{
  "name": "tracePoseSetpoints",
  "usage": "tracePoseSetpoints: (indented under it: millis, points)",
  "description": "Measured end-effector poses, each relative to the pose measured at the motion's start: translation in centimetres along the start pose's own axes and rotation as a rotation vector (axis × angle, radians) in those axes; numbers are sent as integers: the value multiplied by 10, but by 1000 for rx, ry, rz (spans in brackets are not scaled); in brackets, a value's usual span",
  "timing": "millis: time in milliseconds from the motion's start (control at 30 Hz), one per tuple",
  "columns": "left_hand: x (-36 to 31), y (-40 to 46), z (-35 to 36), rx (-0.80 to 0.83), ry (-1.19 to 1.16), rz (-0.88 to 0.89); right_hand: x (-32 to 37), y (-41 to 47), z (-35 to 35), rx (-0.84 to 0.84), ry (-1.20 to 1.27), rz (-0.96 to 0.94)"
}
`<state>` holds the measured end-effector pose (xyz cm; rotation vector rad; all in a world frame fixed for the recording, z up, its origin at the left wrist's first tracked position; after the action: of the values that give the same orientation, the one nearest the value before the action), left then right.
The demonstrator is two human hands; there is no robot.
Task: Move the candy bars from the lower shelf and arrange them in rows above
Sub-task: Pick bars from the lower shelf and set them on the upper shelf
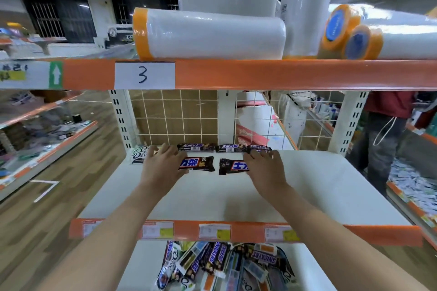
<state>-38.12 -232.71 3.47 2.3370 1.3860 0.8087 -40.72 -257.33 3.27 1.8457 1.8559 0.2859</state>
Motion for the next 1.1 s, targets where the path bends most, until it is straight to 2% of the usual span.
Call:
tracePoseSetpoints:
  millis: [333,400,600,767,1100]
  points:
    - [46,31,45,30,22,-25,36,66,47,36,-80,-31]
    - [53,33,54,31,26,-29,43,77,53,7,-47,-40]
    - [80,30,78,45,61,-37,65,103,74,135,-17,-98]
    - [98,25,86,90,72,-60,86,119,77,177,44,-115]
    - [117,18,94,65,65,-60,123,144,94,174,103,-150]
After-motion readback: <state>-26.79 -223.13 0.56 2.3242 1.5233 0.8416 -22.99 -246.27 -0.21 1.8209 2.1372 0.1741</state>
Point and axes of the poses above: each hand's wrist, its own y-axis towards the middle knuckle, its own z-axis out of the palm, x = y × z, the point moved 1 cm from there along y, towards the middle knuckle, and after that the axes turned 8 degrees about z, right-handed, at the moved point
